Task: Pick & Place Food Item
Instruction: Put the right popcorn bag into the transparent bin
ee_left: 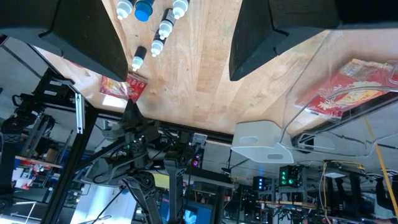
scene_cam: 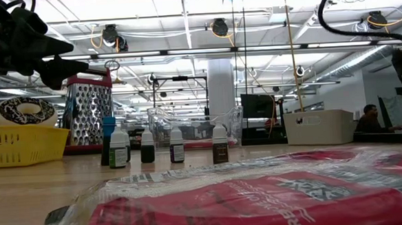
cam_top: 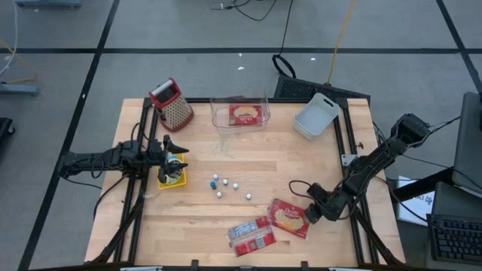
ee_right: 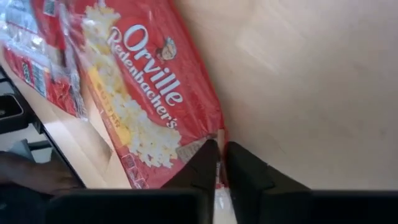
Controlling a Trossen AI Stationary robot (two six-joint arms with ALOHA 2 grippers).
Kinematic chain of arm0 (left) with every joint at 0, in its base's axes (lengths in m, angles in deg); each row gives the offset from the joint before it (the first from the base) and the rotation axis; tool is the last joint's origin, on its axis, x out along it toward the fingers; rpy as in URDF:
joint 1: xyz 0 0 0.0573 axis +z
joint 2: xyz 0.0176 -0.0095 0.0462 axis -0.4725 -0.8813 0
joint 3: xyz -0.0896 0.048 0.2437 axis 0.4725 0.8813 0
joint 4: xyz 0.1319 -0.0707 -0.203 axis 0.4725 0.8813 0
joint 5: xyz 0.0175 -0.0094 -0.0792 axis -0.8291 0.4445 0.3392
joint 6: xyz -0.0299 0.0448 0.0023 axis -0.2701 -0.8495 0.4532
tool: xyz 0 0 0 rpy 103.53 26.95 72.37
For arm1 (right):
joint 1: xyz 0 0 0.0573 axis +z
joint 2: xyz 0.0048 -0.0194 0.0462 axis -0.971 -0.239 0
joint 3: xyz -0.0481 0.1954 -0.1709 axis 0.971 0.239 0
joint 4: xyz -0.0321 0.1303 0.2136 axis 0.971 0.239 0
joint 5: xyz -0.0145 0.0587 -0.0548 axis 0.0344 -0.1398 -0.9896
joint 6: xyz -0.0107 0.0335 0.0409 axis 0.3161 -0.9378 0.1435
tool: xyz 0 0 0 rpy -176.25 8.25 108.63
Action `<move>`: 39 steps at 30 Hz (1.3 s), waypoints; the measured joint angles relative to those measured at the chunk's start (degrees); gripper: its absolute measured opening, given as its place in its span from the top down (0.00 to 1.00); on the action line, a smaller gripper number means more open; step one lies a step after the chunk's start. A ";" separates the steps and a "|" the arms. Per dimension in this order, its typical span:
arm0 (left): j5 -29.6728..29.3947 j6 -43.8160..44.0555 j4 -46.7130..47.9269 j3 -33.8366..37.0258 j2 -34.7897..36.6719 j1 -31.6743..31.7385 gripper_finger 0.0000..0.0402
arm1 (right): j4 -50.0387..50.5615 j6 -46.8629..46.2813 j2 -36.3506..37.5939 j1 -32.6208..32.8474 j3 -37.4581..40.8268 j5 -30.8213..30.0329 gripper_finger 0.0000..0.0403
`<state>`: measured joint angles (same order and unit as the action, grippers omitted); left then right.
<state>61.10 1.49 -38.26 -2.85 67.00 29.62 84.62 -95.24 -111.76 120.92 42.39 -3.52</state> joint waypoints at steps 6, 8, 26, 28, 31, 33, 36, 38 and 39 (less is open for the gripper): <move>0.00 -0.01 -0.02 0.00 0.00 -0.01 0.30 | -0.56 6.39 2.17 -0.02 0.00 -6.40 0.99; 0.00 0.00 0.00 0.00 0.00 0.01 0.30 | -1.43 8.74 3.64 -0.04 0.00 -9.22 0.99; 0.00 -0.02 0.00 0.00 0.00 0.01 0.30 | -26.11 63.23 16.10 -0.91 0.00 -32.58 1.00; 0.00 0.00 -0.02 0.00 0.00 -0.02 0.30 | -29.95 70.84 16.68 -2.19 0.00 -32.58 1.00; 0.00 0.00 -0.02 0.00 0.00 0.00 0.30 | -34.40 80.98 16.92 -4.70 0.00 -32.57 1.00; 0.00 0.00 0.00 0.00 0.00 -0.02 0.30 | -36.44 86.66 16.90 -6.97 0.00 -32.55 1.00; 0.00 -0.01 0.00 0.00 -0.01 0.01 0.30 | -37.95 92.58 16.87 -11.59 0.00 -32.41 1.00; 0.00 0.00 -0.02 0.00 0.00 -0.01 0.30 | -38.88 95.54 16.87 -15.54 0.00 -32.23 1.00; 0.00 -0.01 0.00 0.00 -0.01 0.00 0.30 | -39.50 97.10 16.87 -17.58 0.00 -32.06 1.00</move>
<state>61.10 1.48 -38.26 -2.85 66.98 29.63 45.12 1.86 -94.89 103.35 42.39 -35.58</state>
